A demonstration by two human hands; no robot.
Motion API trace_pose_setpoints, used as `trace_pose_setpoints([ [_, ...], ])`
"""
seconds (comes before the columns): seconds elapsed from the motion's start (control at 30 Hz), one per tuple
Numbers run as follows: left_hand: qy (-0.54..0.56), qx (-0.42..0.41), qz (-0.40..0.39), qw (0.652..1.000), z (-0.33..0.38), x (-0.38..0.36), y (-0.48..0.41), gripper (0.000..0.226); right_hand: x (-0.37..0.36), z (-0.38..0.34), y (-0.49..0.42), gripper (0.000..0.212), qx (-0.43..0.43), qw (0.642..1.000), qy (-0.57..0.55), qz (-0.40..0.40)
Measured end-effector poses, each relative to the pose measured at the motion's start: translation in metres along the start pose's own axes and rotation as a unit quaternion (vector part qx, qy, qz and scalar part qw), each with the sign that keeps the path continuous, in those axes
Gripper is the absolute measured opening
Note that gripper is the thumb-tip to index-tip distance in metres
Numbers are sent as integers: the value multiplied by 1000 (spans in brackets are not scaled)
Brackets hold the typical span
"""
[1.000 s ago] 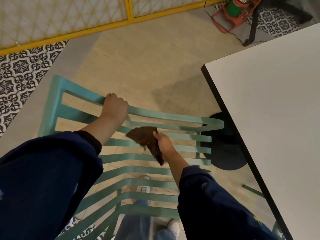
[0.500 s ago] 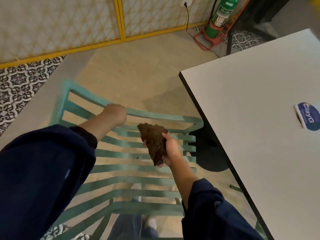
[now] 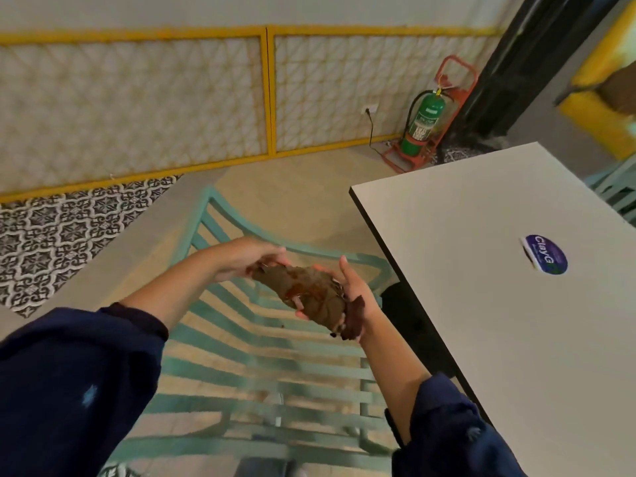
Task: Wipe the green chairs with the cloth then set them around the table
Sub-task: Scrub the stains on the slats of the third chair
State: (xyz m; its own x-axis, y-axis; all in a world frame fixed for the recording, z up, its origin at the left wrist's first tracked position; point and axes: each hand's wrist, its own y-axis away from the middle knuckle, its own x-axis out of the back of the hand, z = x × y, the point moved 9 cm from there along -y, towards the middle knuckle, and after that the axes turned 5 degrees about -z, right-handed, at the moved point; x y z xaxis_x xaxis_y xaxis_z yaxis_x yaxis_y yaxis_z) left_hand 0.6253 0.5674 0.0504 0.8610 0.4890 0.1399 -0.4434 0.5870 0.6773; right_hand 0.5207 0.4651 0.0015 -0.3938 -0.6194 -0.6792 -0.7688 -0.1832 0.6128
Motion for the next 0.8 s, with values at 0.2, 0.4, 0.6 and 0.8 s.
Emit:
trace_pose_setpoints([
  [0.2,53,14,-37,998,-20,-15,42,24,-22,19,29,76,-23,999,2,-46],
  [0.4,273,25,-37,961,-57,-30,55,28,-24,27,43,86,-2,992,-89,-89],
  [0.6,395,29,48,917,-77,-30,56,8,-16,22,56,92,38,984,-35,-170],
  [0.8,347,10,157,925,-77,-22,56,8,-10,21,55,96,82,984,35,-153],
])
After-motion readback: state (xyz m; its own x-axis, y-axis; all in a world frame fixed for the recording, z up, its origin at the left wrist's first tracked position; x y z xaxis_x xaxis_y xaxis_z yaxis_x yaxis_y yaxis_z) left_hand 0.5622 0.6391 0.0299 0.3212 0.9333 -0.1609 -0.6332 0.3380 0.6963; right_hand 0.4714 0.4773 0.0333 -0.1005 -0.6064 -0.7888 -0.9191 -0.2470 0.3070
